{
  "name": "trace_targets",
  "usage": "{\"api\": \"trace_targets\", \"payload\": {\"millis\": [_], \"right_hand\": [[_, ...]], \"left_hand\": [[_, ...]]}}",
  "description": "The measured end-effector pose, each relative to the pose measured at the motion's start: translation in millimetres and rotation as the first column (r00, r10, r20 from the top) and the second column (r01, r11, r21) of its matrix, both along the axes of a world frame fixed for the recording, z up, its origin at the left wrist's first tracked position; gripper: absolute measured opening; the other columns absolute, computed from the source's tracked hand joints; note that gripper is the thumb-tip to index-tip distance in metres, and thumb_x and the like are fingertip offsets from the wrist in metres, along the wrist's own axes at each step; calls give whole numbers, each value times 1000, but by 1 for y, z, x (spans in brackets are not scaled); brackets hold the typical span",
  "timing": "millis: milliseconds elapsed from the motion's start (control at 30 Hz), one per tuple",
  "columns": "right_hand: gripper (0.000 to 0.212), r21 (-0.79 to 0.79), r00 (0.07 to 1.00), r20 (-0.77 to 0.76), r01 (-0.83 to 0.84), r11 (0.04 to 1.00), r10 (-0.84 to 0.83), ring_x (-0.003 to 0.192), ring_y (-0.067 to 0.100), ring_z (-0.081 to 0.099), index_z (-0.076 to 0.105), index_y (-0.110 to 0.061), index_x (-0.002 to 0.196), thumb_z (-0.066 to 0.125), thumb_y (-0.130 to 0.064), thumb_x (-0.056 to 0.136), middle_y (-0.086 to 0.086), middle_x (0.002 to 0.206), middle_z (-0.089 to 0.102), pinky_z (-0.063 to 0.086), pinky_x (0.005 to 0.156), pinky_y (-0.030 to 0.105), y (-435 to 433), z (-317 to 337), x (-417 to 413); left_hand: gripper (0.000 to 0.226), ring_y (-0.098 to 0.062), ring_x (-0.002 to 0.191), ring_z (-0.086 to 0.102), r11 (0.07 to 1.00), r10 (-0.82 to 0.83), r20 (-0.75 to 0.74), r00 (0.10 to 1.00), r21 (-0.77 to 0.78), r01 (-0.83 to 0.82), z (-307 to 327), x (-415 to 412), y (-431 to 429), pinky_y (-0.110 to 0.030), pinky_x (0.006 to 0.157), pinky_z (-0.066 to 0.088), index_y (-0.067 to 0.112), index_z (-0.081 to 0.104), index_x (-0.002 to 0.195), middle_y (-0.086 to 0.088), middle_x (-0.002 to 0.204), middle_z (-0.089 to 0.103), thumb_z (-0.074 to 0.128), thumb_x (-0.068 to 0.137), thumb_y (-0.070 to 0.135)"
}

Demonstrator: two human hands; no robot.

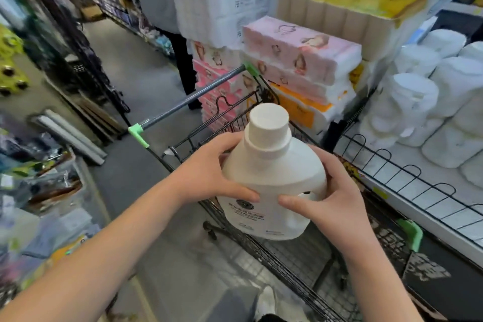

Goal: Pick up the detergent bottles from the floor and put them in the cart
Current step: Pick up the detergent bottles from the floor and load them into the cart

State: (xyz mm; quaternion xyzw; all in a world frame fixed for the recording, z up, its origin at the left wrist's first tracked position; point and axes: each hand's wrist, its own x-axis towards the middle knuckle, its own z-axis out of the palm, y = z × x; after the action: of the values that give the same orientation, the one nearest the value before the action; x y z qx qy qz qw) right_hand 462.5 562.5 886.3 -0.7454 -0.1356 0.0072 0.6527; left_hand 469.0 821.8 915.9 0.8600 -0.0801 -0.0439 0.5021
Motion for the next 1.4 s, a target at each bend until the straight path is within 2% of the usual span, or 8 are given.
{"api": "trace_targets", "payload": {"millis": [233,433,667,900,1133,1200,1333,1400], "right_hand": [[86,-3,999,-21,-29,1000,29,120,-4,63,61,-46,134,101,-23,61,-24,129,66,56,88,14,2,-17,48],[89,-50,997,-79,11,999,-15,125,3,62,59,-45,137,103,-25,62,-17,135,65,56,101,35,6,-33,74],[89,-129,975,-186,95,987,-119,122,-3,60,59,-47,136,102,-21,63,-21,134,64,53,98,28,26,-63,89],[91,-239,926,-281,187,953,-252,123,-11,53,56,-48,137,96,-36,56,-32,132,59,47,98,22,57,-103,92],[87,-357,861,-382,199,913,-337,125,-7,51,53,-51,133,95,-29,61,-25,135,56,45,102,30,81,-152,100],[83,-374,854,-402,174,911,-329,121,-15,48,50,-55,126,96,-26,63,-26,132,55,42,98,19,85,-165,102],[86,-393,824,-459,149,908,-334,120,-16,47,49,-47,132,93,-41,59,-28,131,51,44,97,19,91,-196,106],[85,-407,813,-479,130,904,-332,120,-11,50,52,-45,133,94,-46,59,-27,130,53,46,96,21,91,-216,107]], "left_hand": [[95,8,128,60,999,15,-25,1000,52,-14,-10,45,3,-18,105,48,82,51,118,35,137,61,101,46,46],[99,8,127,61,997,-48,-70,996,62,52,-31,83,11,-10,102,47,59,53,132,29,137,64,106,54,28],[102,1,130,60,985,-149,-145,978,69,160,-74,127,29,-34,113,49,54,54,139,25,140,63,105,50,46],[105,5,134,51,943,-297,-197,935,92,319,-127,164,48,-35,115,46,58,46,139,28,143,54,103,51,53],[102,18,130,43,896,-386,-284,878,111,430,-190,189,57,-28,111,42,69,42,129,36,138,48,105,53,43],[98,14,130,46,876,-411,-317,855,121,466,-205,192,56,-30,113,44,69,45,129,37,136,51,103,55,43],[86,26,119,48,877,-418,-338,843,91,472,-237,193,51,-4,100,38,63,52,116,56,123,49,105,58,27],[91,20,125,48,881,-405,-356,842,94,464,-260,191,52,-11,106,39,64,49,123,45,129,51,104,53,43]]}}
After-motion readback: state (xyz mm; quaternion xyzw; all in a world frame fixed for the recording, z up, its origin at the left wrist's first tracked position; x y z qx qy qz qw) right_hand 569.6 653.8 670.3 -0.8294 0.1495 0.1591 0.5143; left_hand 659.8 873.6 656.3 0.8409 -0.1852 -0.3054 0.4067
